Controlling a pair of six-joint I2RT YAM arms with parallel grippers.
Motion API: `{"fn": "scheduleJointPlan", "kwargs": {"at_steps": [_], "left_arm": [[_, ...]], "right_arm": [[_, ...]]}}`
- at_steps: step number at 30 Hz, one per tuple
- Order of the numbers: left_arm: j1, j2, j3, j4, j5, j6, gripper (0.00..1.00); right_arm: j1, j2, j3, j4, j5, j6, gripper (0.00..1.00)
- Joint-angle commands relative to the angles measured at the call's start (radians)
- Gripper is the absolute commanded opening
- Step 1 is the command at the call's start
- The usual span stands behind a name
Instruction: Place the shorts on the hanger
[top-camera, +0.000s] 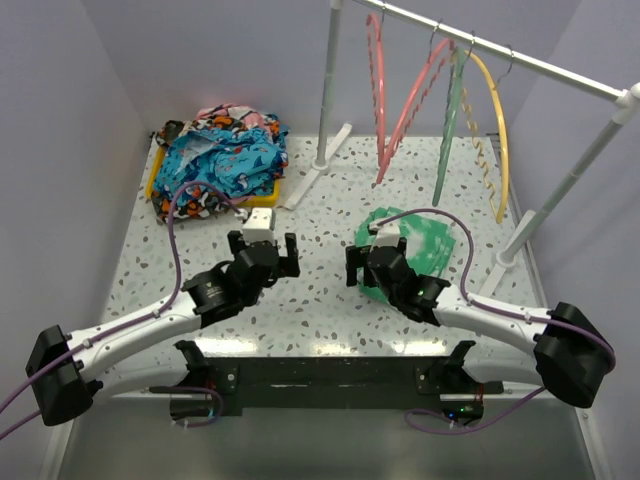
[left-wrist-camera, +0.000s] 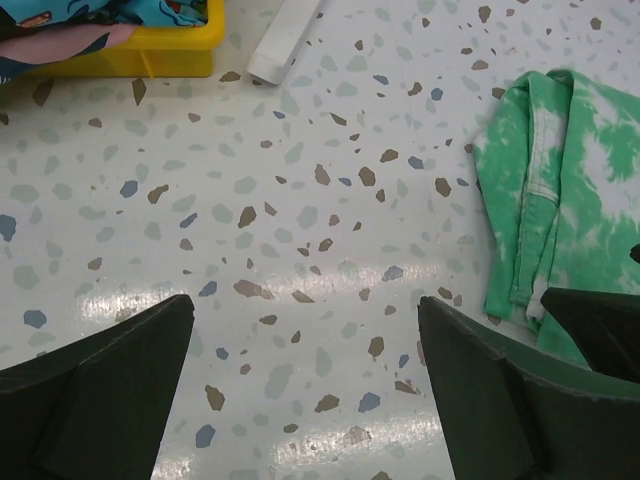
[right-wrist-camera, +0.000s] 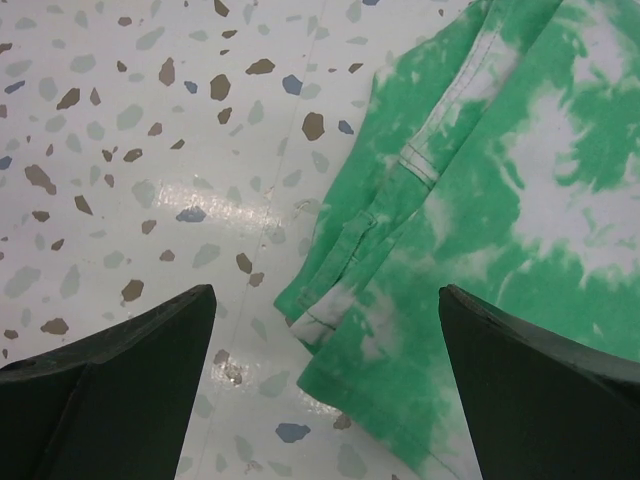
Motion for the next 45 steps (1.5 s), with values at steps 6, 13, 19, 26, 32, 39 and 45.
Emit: {"fn": "scheduleJointPlan", "kwargs": {"at_steps": [6,13,19,26,32,39,45], "left_arm": [[0.034,0.055,0.178,-0.114,-0.15,-0.043,1.0],[0.389,0.139,0.349,-0.067,0.034,0.032,1.0],[0.638,0.373,0.624,-0.1,0.027,0.11,0.92],[0.785,0.642,0.92,-0.163,0.149,0.13,0.84],[0.804,0.84,1.063,-0.173,0.193,0.15,0.83],[0.808,0.994,1.147,-0.108,0.227,0.179,0.82],[0.819,1.023,1.124,0.024,0.235,0.233,0.74]], "right_arm": [[0.003,0.0,-0.018,0.035,-0.034,-0.011,0.97],[0.004,-0.007,-0.038,0.031,-0.091,0.001,0.96],[0.004,-0.016,-0.03,0.008,-0.126,-0.008,0.95],[0.004,-0.022,-0.045,0.013,-0.148,-0.011,0.95],[0.004,-0.028,-0.058,0.016,-0.171,-0.02,0.95],[0.004,-0.057,-0.082,-0.001,-0.174,-0.022,0.95],[0.004,-0.083,-0.096,-0.015,-0.168,-0.023,0.95]]}}
